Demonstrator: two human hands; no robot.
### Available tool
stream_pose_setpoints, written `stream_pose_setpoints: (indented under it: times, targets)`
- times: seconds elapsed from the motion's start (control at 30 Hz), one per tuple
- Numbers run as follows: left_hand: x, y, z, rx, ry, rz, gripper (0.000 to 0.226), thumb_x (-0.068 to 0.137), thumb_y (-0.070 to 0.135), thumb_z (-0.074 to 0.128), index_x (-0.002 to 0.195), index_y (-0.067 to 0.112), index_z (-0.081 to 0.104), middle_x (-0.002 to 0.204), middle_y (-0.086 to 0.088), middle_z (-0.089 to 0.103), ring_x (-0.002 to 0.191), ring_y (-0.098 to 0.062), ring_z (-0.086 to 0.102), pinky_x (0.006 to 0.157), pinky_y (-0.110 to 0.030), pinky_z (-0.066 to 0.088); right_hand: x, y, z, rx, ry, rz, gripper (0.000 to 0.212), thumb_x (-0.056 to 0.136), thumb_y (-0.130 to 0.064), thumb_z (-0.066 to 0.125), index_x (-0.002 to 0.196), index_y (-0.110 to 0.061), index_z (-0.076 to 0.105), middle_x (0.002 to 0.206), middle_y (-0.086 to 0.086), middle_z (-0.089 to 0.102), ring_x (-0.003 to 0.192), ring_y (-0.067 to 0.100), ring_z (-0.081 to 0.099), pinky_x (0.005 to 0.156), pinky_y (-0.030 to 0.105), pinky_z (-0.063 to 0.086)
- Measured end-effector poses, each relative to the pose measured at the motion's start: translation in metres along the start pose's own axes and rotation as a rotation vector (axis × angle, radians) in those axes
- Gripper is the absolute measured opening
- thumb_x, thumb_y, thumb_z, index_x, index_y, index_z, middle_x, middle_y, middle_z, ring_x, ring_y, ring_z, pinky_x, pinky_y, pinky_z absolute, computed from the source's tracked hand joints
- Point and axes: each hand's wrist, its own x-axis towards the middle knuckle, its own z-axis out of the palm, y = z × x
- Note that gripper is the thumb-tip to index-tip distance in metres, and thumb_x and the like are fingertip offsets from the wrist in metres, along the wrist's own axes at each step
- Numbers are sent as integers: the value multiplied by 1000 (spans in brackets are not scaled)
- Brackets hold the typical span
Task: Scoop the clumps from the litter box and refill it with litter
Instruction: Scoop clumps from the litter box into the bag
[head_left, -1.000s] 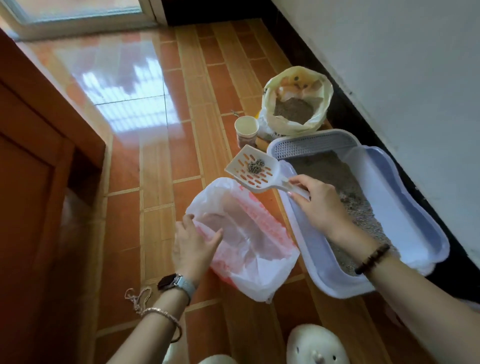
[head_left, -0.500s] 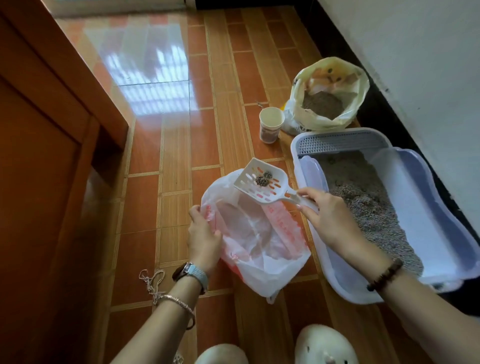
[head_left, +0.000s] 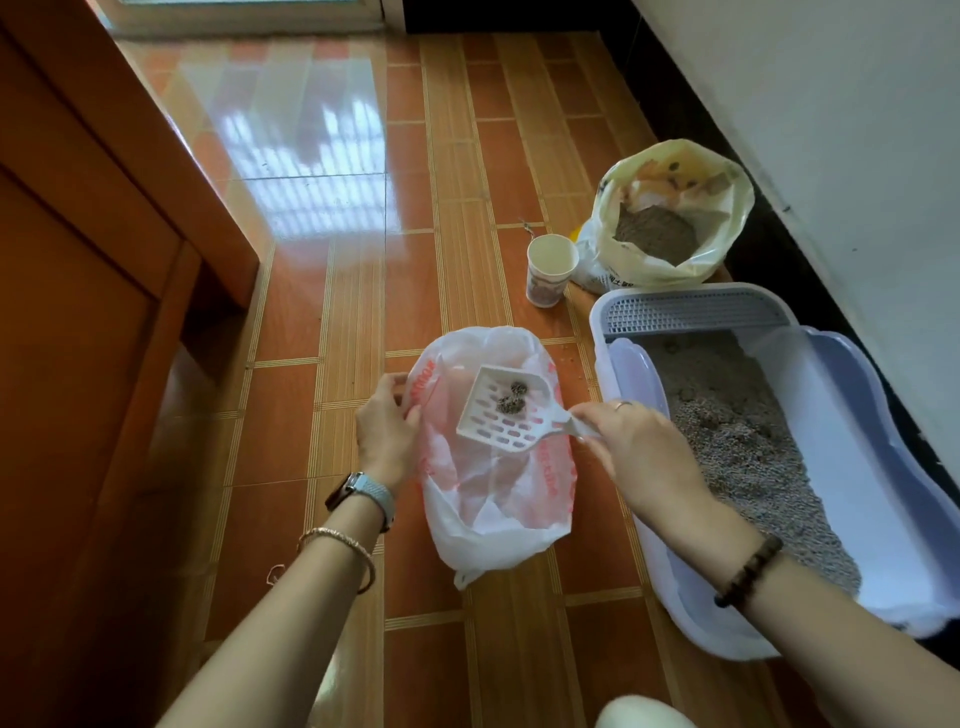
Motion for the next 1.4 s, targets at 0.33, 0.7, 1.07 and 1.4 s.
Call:
stream_pose_setpoints:
  times: [0.33, 0.7, 1.07, 1.4]
  targets:
    - [-7, -10, -1, -30, 24, 15, 29, 87, 4, 64, 116, 11, 62, 102, -5, 71, 85, -14, 63, 76, -26, 50, 3, -16, 10, -299, 151, -165, 25, 63, 5, 75, 81, -13, 72, 67, 5, 61, 59, 25, 57, 42, 30, 46]
    - [-9, -7, -2, -25, 2, 1, 26, 92, 9, 59, 117, 14, 61, 100, -3, 69, 90, -19, 66, 81, -37, 57, 0, -12, 10, -227, 140, -48, 28, 64, -3, 84, 84, -16, 71, 72, 1, 62, 67, 22, 61, 46, 29, 47]
    - [-27, 43, 8, 102, 1, 452, 28, 94, 7, 54, 121, 11, 61, 123, -9, 58, 112, -25, 55, 95, -28, 39, -10, 21, -34, 114, 227, 184, 32, 99, -31, 46, 123, -14, 58, 105, 10, 63, 99, 28, 57, 76, 37, 46]
    - [-81, 105, 80, 47, -488, 860, 26, 99, 22, 49, 120, 21, 64, 135, 7, 54, 136, 0, 30, 116, -29, 26, -57, 123, -67, 49, 128, 557, 25, 97, -29, 52, 109, -13, 67, 87, 9, 64, 74, 26, 53, 59, 31, 38]
